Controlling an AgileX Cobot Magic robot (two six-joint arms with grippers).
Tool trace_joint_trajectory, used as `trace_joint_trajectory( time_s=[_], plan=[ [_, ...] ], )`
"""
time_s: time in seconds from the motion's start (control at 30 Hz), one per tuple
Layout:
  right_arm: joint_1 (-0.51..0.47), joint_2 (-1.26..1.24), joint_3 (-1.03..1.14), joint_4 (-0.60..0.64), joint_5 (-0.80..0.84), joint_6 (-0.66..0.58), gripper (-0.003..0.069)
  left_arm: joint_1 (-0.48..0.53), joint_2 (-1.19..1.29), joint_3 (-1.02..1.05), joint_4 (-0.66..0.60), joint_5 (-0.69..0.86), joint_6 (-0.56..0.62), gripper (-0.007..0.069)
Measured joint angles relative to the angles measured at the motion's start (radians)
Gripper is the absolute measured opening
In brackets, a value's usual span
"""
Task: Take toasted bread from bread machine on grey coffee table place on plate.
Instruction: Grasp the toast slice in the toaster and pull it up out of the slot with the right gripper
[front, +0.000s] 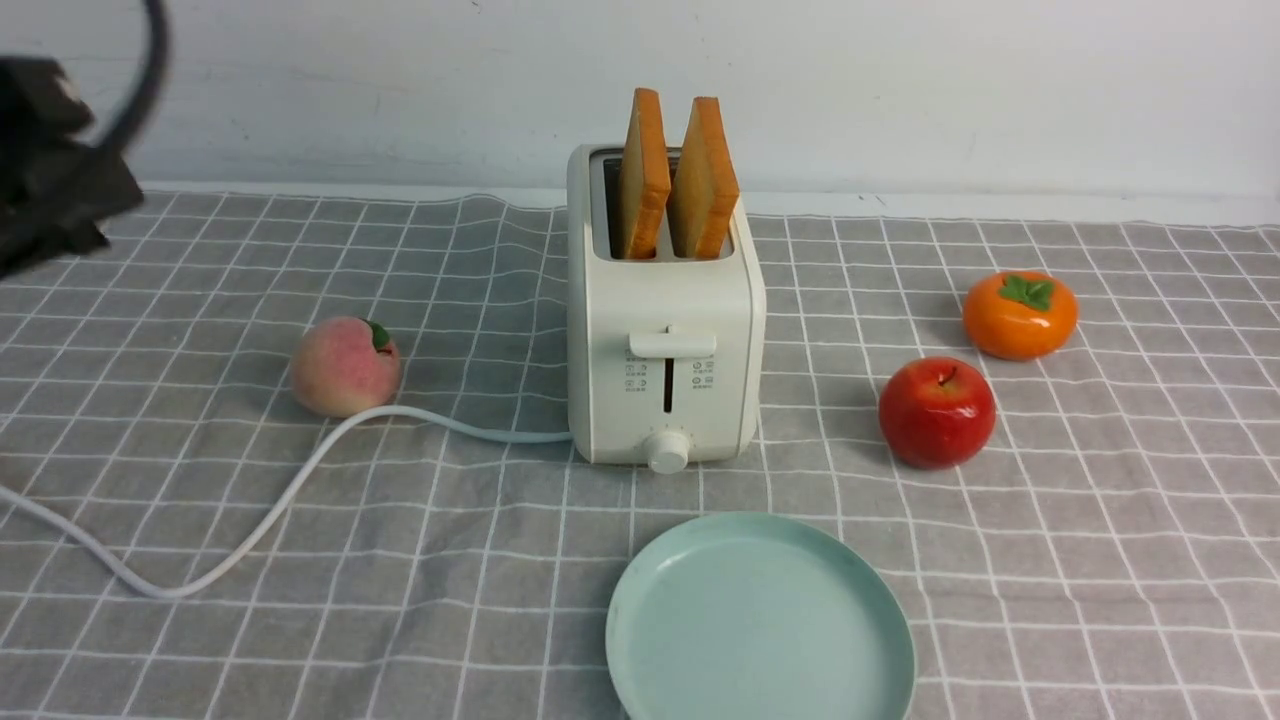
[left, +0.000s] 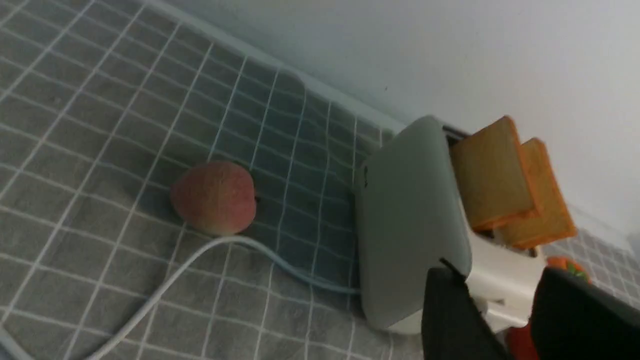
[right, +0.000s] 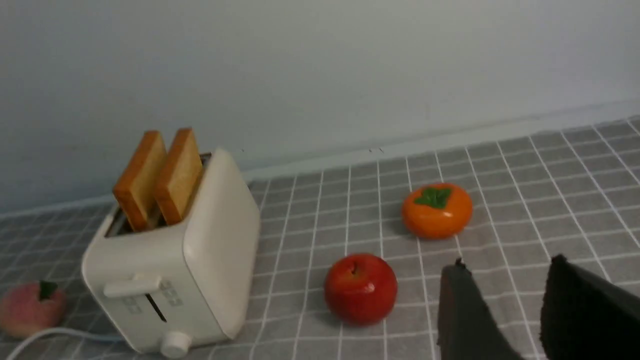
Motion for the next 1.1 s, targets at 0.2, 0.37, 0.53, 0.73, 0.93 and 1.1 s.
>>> trace_joint_trajectory(
  time_s=[0.2, 0.37, 0.53, 0.73, 0.93, 1.1],
  plan=[
    [0.013, 0.020, 0.037, -0.008, 0.094, 0.005, 0.0240, 0.000, 0.160, -0.001, -0.074, 0.183, 0.071, 0.0238],
    [0.113, 0.020, 0.081, 0.021, 0.097, 0.010, 0.0240, 0.000, 0.249, -0.001, -0.257, 0.292, 0.117, 0.0238],
    [0.211, 0.039, 0.096, 0.029, 0.109, -0.005, 0.0240, 0.000, 0.307, -0.002, -0.455, 0.393, 0.373, 0.0238],
    [0.247, 0.083, 0.096, 0.060, 0.123, -0.028, 0.0240, 0.000, 0.319, -0.003, -0.556, 0.457, 0.603, 0.0238],
    [0.249, 0.160, 0.096, 0.142, 0.122, -0.042, 0.0240, 0.000, 0.319, -0.004, -0.581, 0.449, 0.640, 0.0238],
    [0.249, 0.256, 0.096, 0.228, 0.113, -0.080, 0.0240, 0.000, 0.319, -0.004, -0.587, 0.436, 0.643, 0.0238]
  ],
)
